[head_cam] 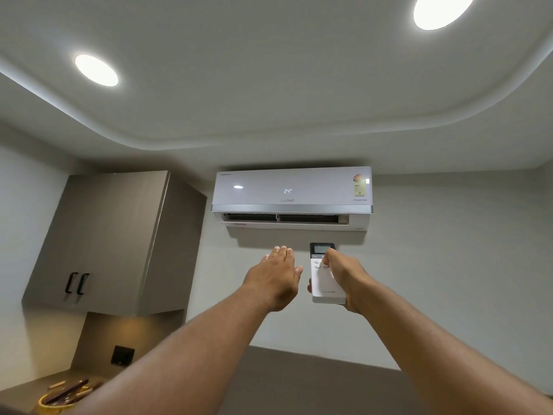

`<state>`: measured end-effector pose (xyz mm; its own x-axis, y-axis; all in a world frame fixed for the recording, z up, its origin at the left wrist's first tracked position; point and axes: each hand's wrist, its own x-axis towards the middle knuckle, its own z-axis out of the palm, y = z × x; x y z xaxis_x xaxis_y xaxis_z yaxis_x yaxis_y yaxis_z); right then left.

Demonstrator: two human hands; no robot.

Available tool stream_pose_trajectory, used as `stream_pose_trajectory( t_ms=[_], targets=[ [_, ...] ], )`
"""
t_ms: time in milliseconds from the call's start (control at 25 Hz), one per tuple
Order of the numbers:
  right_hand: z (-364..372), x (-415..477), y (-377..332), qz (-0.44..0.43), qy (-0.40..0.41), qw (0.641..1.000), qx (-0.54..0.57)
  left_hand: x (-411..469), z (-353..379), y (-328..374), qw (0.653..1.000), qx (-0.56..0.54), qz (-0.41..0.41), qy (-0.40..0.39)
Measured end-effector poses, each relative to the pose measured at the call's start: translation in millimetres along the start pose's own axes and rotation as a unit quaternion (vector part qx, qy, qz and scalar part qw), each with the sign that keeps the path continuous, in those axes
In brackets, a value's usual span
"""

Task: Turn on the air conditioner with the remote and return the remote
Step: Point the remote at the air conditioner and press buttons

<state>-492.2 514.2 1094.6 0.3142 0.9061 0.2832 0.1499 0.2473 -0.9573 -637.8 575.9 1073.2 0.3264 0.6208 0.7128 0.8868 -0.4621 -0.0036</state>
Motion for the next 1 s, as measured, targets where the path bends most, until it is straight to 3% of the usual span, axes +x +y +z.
stream_pose_trajectory(
  t_ms=[480, 1000],
  targets=[
    [-5.5, 5.7, 3.2, -0.024, 0.016, 0.999, -0.024, 2.0, 2.3, 3.4, 1.000, 0.004, 0.001, 0.004],
    [-5.5, 6.6, 8.2, 0.006, -0.013, 1.000, 0.012, 4.0, 5.4, 4.1, 1.000, 0.003, -0.002, 0.000]
  ],
)
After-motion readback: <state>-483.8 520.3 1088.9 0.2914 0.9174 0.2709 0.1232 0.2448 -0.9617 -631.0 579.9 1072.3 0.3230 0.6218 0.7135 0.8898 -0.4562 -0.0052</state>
